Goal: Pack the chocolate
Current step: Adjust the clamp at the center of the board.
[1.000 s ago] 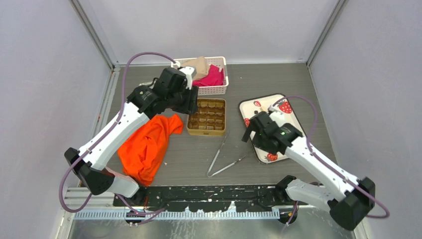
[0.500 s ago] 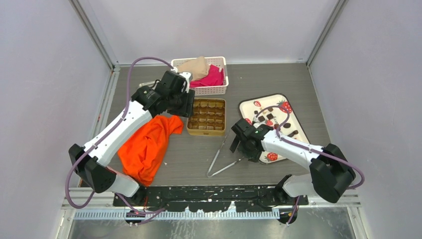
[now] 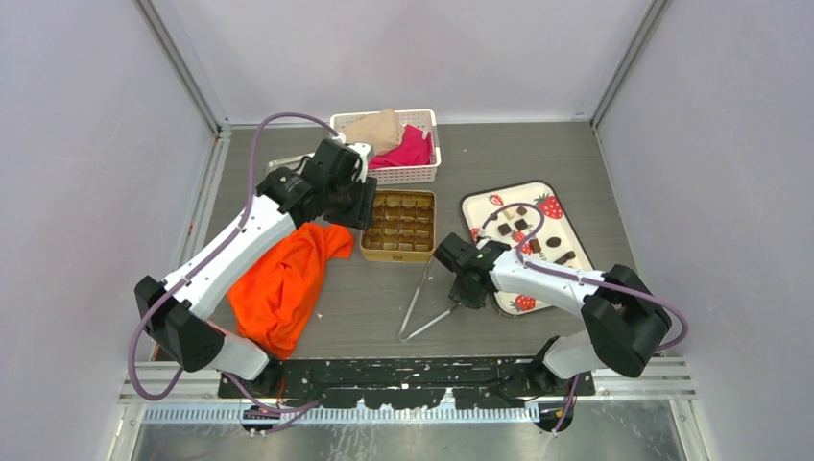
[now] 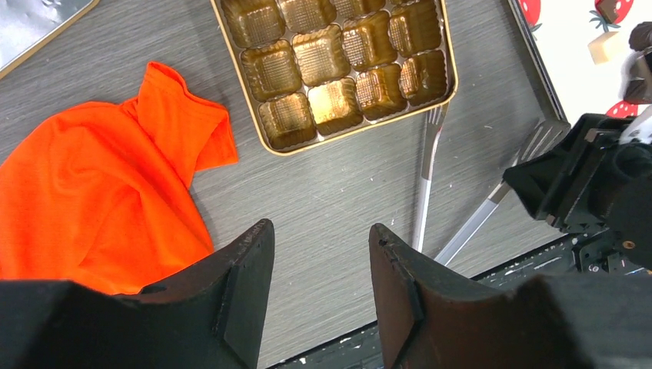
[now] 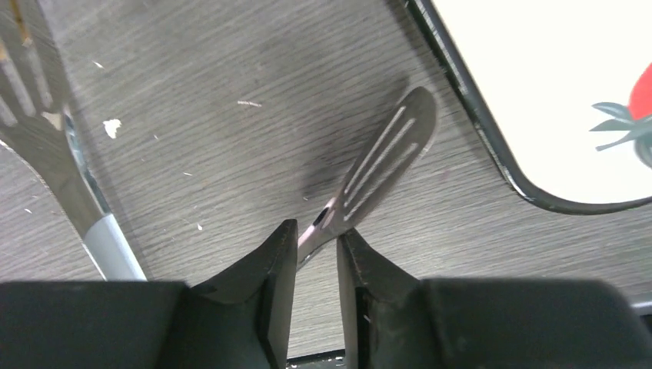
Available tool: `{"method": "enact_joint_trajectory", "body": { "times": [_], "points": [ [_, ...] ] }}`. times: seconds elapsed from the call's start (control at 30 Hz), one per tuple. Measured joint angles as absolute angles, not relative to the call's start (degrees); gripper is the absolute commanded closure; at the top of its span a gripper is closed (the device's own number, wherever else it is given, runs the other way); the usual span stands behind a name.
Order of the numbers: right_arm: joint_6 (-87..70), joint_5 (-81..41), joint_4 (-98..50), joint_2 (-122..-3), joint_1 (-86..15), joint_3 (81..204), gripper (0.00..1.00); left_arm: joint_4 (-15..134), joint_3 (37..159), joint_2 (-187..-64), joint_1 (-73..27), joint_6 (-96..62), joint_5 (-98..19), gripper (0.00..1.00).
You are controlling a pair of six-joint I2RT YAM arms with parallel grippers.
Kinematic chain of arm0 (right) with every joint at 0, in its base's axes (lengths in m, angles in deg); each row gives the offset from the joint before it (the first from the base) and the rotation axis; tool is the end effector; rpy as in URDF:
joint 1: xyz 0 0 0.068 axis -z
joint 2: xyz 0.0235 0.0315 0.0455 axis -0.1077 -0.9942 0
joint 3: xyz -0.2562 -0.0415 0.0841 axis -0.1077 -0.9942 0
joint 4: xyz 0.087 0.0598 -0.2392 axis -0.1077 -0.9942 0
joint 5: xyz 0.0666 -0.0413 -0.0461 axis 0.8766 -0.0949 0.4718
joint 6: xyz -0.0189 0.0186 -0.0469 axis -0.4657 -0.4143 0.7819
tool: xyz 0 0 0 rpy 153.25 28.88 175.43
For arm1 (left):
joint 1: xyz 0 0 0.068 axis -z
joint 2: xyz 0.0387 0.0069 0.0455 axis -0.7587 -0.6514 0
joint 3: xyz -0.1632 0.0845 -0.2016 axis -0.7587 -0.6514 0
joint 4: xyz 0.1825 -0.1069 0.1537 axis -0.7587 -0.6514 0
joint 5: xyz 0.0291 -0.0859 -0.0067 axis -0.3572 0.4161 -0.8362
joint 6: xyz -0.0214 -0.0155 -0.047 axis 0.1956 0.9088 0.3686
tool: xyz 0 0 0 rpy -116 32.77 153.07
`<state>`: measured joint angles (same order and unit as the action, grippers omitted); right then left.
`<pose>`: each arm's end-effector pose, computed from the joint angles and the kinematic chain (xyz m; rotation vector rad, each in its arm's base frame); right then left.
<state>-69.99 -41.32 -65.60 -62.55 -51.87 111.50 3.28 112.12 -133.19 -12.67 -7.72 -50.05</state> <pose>0.1695 0.1614 0.1713 0.5911 2.7686 0.0528 0.2418 -0.1783 0.3621 0.3285 2.4787 -0.3813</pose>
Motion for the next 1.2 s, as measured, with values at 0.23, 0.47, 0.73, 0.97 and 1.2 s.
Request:
{"method": "enact_joint_trajectory", "body": {
  "times": [0.23,0.47,0.73,0.97,1.2],
  "points": [
    [-56.64,-45.06,-69.91,-60.52,-51.81,118.08,0.73,3.61,111.42,-133.19,-12.67,-7.72,-49.61,0.51],
    [-46.23,-45.15,-73.38,-63.99,-50.32,124.99,0.22,3.68,111.20,-133.19,-12.67,-7.72,-48.95,0.51],
    [-64.68,-43.38,-72.01,-51.45,-50.45,113.58,0.12,3.68,110.06,-133.15,-12.67,-7.96,-49.15,0.51],
    [-70.84,-41.91,-70.32,-55.16,-53.07,112.88,0.27,3.63,109.02,-133.15,-12.67,-8.16,-49.26,0.51],
    [-72.05,-40.69,-68.11,-60.74,-53.71,112.88,0.38,3.72,108.73,-133.15,-12.67,-8.16,-49.13,0.51]
  ]
}}
